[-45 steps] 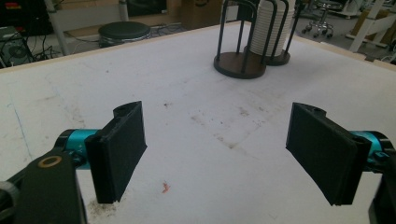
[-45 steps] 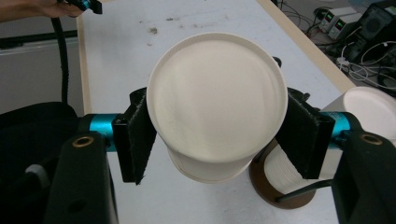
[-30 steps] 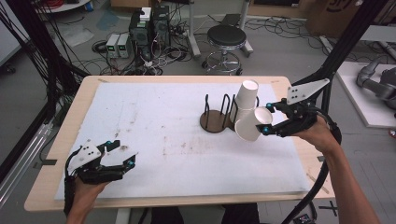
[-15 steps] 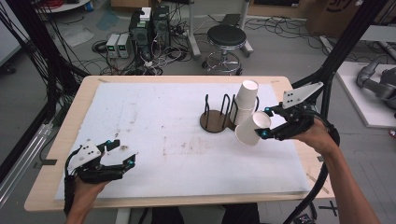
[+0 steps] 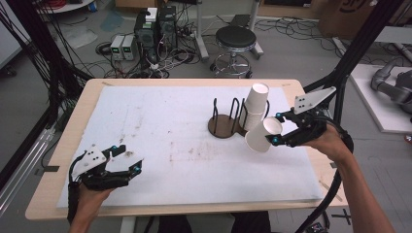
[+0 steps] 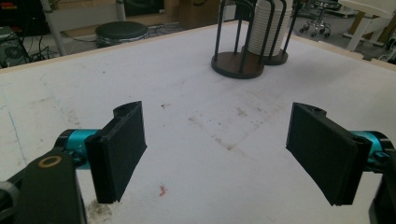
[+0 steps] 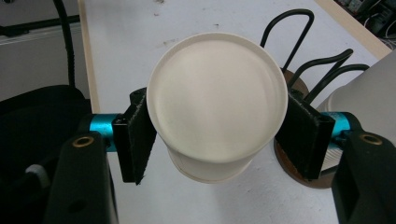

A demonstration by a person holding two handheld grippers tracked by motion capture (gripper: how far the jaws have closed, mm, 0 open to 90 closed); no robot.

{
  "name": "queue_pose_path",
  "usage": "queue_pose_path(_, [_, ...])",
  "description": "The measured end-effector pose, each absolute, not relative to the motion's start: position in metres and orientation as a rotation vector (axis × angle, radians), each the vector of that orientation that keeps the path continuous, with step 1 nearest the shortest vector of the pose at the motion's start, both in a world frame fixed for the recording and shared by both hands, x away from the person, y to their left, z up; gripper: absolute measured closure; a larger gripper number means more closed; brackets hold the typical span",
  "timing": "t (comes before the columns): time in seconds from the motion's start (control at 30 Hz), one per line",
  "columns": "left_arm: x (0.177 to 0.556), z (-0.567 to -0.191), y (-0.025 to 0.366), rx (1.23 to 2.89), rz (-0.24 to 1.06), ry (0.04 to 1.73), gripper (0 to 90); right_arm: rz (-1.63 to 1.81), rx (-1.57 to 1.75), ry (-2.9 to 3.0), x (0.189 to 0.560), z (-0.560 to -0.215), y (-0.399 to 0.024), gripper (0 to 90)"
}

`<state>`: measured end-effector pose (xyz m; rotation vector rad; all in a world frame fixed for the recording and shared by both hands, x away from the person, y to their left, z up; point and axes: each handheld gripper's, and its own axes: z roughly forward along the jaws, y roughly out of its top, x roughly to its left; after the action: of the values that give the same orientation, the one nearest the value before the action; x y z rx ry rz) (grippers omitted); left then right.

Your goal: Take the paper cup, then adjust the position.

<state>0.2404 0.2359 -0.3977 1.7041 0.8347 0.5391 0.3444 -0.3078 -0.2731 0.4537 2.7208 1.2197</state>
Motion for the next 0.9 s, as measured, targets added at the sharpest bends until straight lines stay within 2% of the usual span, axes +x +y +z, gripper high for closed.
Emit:
queue_pose_path(0.73, [0.2418, -0.3948, 0.2383, 1.708, 0.518, 0.822, 19.4, 1.220, 0.455, 2.725, 0.3458, -0.2779, -0.3105, 34.3])
queue_pose_path(0.9, [0.2434, -0.3886, 0.2396, 1.717, 0.480, 0.805, 15.7, 1.227, 0.439, 2.734, 0.3471, -0.2800, -0.3077, 34.2])
